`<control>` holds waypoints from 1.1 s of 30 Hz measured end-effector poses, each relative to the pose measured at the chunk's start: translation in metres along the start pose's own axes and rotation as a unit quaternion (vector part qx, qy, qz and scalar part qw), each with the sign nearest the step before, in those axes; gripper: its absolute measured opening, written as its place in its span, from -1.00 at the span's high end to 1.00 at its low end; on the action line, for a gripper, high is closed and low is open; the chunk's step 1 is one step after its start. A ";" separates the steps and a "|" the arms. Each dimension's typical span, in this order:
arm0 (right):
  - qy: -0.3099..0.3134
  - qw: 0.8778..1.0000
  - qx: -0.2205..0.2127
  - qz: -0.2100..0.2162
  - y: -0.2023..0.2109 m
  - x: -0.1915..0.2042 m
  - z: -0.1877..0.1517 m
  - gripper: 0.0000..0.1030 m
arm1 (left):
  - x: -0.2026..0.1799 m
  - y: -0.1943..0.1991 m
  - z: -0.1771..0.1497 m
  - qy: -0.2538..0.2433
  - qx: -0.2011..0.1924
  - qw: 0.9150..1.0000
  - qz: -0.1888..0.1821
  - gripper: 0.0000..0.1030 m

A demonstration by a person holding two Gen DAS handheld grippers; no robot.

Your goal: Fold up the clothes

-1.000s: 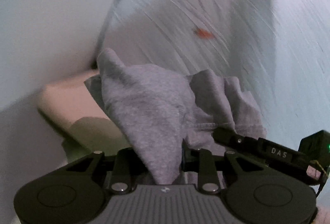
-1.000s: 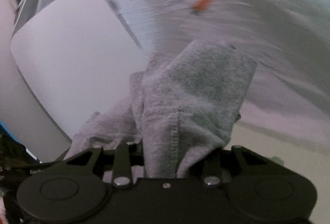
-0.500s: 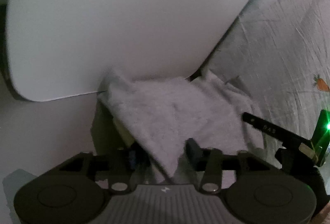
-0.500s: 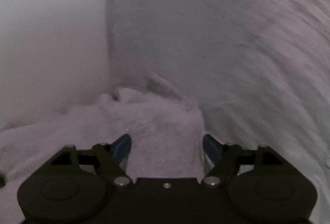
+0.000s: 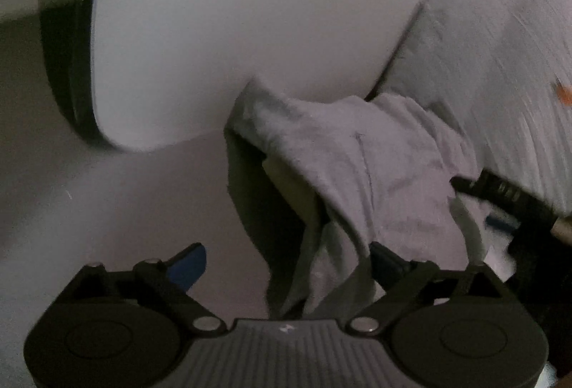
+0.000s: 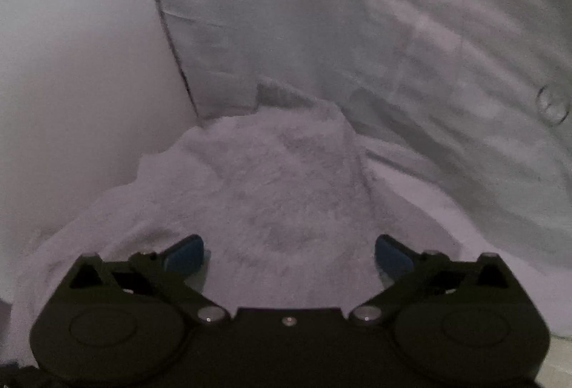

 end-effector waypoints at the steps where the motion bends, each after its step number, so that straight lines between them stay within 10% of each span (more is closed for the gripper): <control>1: 0.006 1.000 -0.008 -0.002 0.010 0.004 -0.001 -1.00 | -0.003 0.007 0.001 -0.019 -0.005 1.000 0.000 -0.91; 11: 0.012 0.997 -0.078 -0.010 0.146 0.034 -0.036 -1.00 | -0.041 0.099 -0.004 -0.108 -0.078 0.989 -0.069 -1.00; 33: -0.043 0.993 -0.092 -0.068 0.372 -0.009 -0.194 -1.00 | -0.095 0.250 -0.110 -0.177 -0.128 0.975 -0.043 -1.00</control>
Point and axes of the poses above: each gripper's, at about its wrist camera, not at the fingertips, and y roughly against the way its jaws point, x to its left, z to its top, the point moved 3 cm from there along -y, roughly the way its jaws point, and after that the axes turned 9 degrees about -y, right-handed, at the moved point
